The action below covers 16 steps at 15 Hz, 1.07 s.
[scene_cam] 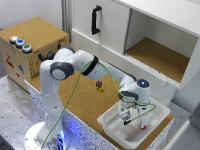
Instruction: Place the yellow object on the table
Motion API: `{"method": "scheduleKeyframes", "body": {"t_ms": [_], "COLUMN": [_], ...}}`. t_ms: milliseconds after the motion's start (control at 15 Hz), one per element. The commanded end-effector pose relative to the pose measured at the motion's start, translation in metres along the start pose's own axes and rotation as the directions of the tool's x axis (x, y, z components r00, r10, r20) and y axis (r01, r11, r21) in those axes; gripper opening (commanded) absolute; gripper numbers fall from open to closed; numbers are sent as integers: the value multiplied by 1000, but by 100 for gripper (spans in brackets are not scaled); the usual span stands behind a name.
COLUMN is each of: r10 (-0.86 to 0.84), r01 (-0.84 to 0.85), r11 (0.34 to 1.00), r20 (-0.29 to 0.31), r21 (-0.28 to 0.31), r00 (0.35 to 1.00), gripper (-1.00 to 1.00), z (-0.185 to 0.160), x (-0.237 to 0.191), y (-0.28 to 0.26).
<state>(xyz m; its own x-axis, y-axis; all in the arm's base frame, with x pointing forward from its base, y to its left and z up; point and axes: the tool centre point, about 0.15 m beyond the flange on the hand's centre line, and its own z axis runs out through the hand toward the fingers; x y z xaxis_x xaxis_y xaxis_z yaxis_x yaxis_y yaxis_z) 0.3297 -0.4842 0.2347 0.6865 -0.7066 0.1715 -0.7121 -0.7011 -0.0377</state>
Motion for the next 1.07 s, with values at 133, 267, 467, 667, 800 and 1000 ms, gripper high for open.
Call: {"method": "scheduleKeyframes", "body": {"t_ms": [133,267,467,667,800,1000], "r10": [-17,-8,-24,-71,-91,-158], "r01": [14,6,24,71,97,193], "r11": [999,999,1000,997,993,964], "r20": [47,40,11,-25,-79,-191], "r21": [52,45,18,25,74,182], "r00": [999,999,1000,997,993,969], "gripper": [-100,-100,-100,-100,-100,-100], "z": [34,38,41,25,-6,-77], "x": [39,42,50,49,36,8], "y": [-7,-7,-12,-25,-39,-74]}}
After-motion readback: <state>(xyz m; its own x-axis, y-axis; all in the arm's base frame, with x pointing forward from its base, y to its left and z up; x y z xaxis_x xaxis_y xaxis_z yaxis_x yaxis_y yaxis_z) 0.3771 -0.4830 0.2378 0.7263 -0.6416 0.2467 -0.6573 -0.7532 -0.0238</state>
